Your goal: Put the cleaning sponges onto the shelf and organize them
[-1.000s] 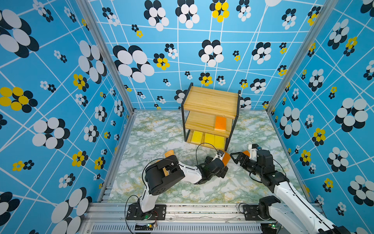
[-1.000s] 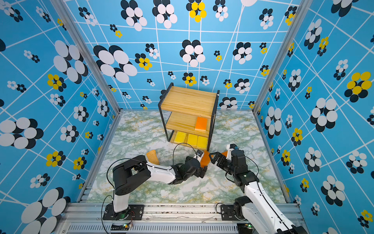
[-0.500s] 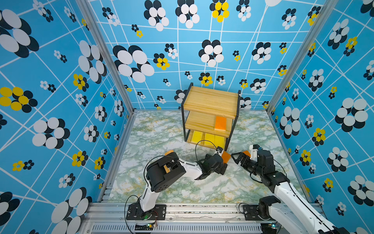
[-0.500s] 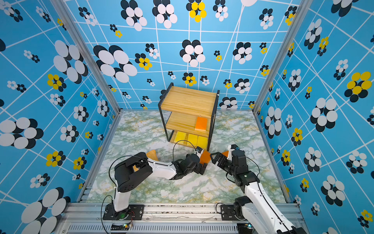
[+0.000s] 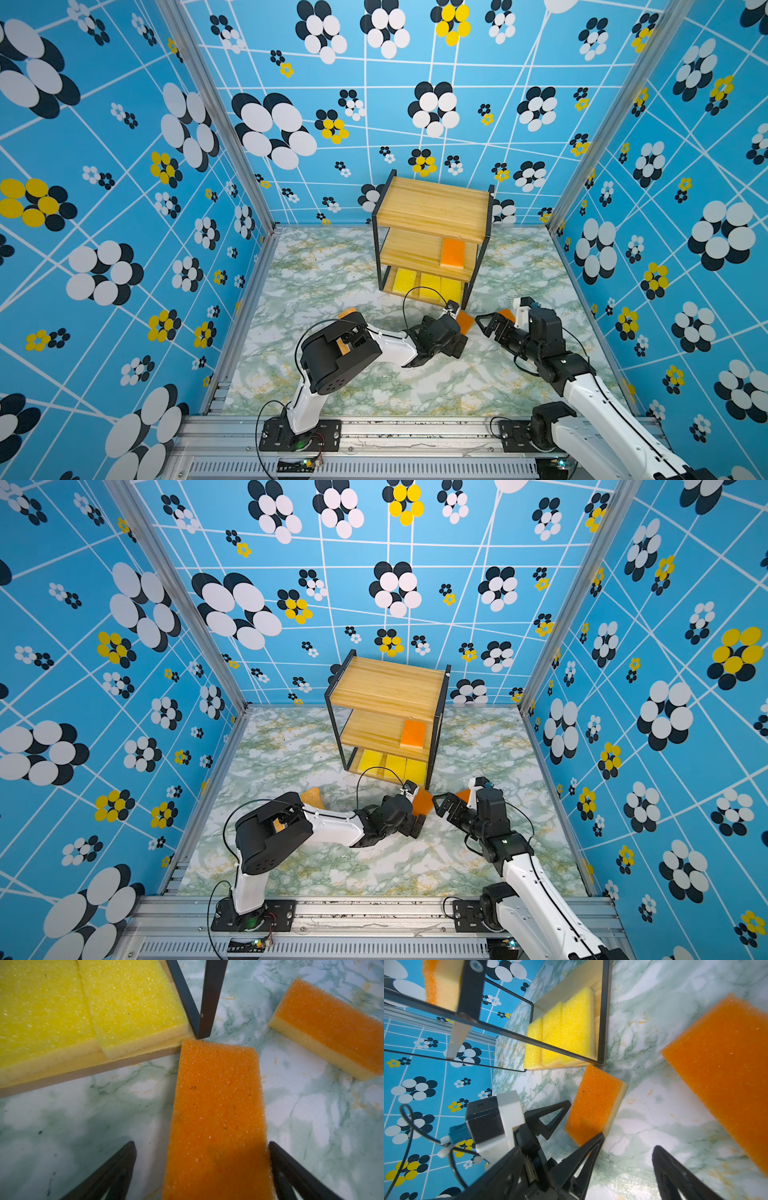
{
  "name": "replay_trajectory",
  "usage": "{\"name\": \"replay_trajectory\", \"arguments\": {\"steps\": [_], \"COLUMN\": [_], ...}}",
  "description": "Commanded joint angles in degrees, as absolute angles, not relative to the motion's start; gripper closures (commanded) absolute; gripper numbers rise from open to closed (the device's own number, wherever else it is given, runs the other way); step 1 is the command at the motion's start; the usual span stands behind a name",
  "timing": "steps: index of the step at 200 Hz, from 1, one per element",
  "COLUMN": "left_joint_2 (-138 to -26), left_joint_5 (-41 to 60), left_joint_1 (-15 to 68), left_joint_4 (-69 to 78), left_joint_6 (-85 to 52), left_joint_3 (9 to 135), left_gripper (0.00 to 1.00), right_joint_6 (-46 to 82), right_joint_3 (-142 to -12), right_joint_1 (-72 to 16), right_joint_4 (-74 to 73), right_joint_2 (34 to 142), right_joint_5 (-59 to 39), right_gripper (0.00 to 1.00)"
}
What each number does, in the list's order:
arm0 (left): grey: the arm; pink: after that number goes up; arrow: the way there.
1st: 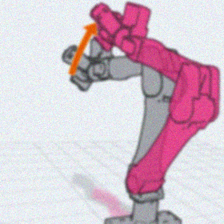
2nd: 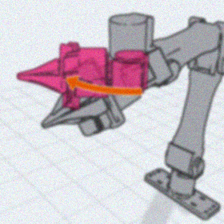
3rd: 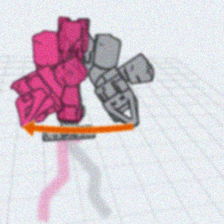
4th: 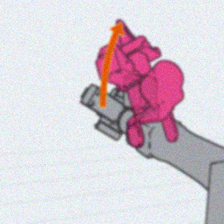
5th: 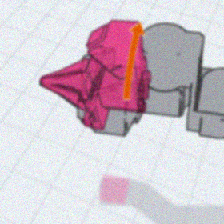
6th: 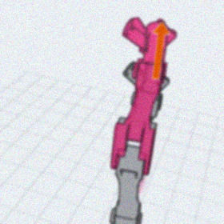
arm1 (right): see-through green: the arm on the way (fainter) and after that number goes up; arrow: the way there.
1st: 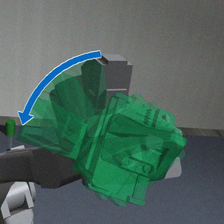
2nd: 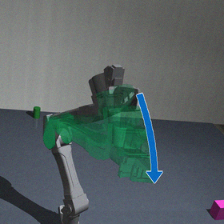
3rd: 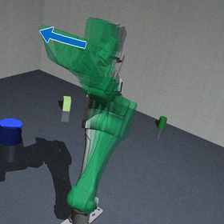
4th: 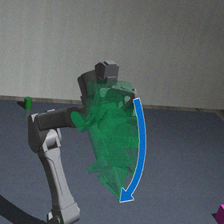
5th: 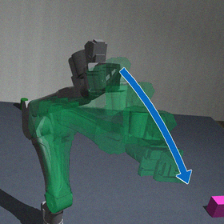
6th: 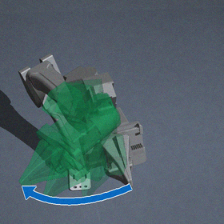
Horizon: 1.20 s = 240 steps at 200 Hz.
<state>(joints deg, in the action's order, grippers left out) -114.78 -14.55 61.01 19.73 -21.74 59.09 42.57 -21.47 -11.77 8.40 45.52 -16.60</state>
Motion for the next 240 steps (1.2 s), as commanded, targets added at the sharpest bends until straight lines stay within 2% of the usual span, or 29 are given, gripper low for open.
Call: {"name": "replay_trajectory", "arguments": {"steps": [1, 61, 106, 120, 141, 150, 179, 240], "left_joint_2": [-114.6, -112.6, -115.0, -114.7, -114.2, -114.0, -113.5, -108.5], "left_joint_5": [-15.8, -21.4, -19.4, -19.9, -20.7, -21.1, -22.3, -24.1], "left_joint_1": [61.4, 65.2, 64.9, 64.8, 64.8, 64.8, 64.9, 65.4], "left_joint_4": [15.3, 13.7, 17.0, 17.1, 18.1, 18.1, 18.6, 20.9], "left_joint_6": [-22.1, -18.6, -19.8, -19.9, -20.1, -20.2, -20.5, -19.9], "left_joint_3": [56.9, 57.2, 55.9, 55.4, 54.4, 54.2, 53.5, 50.9], "left_gripper": [0.01, 0.01, 0.0, 0.07, 0.3, 0.36, 0.41, 0.44], "right_joint_6": [41.8, 41.7, 41.9, 41.8, 41.9, 41.9, 42.0, 41.8], "right_joint_3": [-21.4, -21.6, -21.4, -21.4, -21.6, -21.5, -21.5, -21.4], "right_joint_1": [-11.3, -11.2, -11.2, -11.2, -11.2, -11.2, -11.2, -11.0], "right_joint_4": [7.6, 7.7, 7.6, 7.9, 8.0, 8.0, 8.2, 9.0], "right_joint_2": [45.9, 46.1, 45.9, 45.7, 45.5, 45.6, 45.2, 44.3], "right_joint_5": [-16.2, -16.3, -16.3, -16.1, -15.9, -15.9, -15.9, -15.8], "right_gripper": [0.01, 0.01, 0.01, 0.01, 0.01, 0.01, 0.01, 0.01]}}
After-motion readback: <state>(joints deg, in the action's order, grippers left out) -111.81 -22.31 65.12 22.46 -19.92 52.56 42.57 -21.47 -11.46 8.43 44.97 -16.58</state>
